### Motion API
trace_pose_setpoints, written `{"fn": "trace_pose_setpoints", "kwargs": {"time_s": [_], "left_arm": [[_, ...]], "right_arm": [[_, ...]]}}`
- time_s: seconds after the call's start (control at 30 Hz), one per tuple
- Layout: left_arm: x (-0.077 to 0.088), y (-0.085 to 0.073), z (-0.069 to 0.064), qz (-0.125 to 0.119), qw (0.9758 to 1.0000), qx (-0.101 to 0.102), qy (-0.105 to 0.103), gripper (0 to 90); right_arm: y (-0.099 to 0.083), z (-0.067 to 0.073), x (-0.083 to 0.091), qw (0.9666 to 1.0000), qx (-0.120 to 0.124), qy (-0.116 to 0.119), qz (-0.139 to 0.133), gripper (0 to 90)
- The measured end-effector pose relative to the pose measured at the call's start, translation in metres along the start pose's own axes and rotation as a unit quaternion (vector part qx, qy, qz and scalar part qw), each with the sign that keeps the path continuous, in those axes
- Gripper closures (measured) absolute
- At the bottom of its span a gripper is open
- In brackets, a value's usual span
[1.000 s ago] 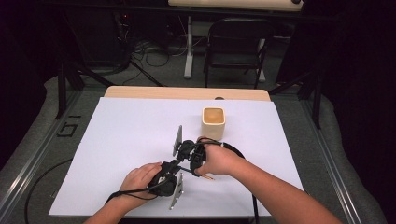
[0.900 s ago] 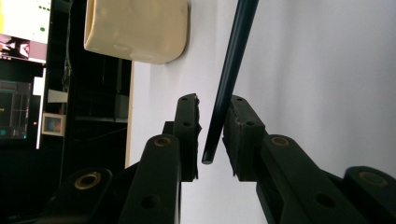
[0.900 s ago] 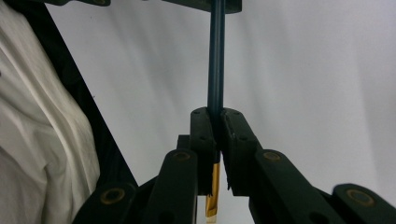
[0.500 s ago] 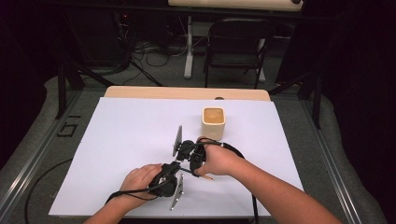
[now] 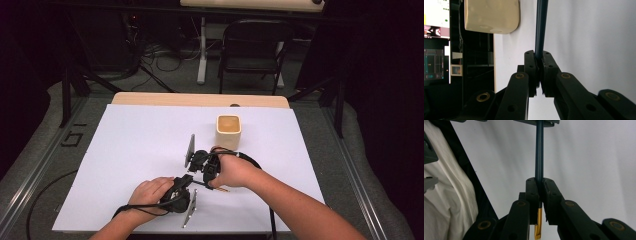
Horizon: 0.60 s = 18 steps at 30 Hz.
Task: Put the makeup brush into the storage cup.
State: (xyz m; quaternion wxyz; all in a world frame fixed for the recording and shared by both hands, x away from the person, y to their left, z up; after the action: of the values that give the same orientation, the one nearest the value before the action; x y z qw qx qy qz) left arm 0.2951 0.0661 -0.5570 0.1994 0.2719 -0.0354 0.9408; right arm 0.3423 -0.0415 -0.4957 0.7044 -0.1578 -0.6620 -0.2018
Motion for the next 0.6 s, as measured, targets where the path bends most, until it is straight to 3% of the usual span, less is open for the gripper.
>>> {"fn": "trace_pose_setpoints", "kwargs": {"time_s": [0.37, 0.6], "left_arm": [[-0.0002, -0.0002, -0.0001, 0.006, 1.0, 0.003, -0.004, 85.5], [-0.0013, -0.0062, 0.0016, 0.012, 0.9996, 0.025, -0.006, 85.5]], "right_arm": [[0.0007, -0.0001, -0.0001, 1.0, 0.002, -0.002, -0.002, 82.8], [-0.0029, -0.0043, 0.006, 0.9996, -0.003, 0.004, -0.028, 70.5]]}}
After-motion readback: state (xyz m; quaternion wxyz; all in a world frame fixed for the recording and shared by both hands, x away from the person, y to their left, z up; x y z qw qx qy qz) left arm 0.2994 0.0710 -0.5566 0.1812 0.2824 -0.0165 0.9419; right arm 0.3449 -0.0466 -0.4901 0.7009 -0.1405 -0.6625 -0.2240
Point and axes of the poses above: each handheld gripper's, and its own axes: x roughly backward along the jaws, y roughly out of its top, z roughly to its left, the point moved 4 cm from there along -x, roughly forward along the jaws, and after that the axes turned 8 degrees about -x, right-handed, at the moved point
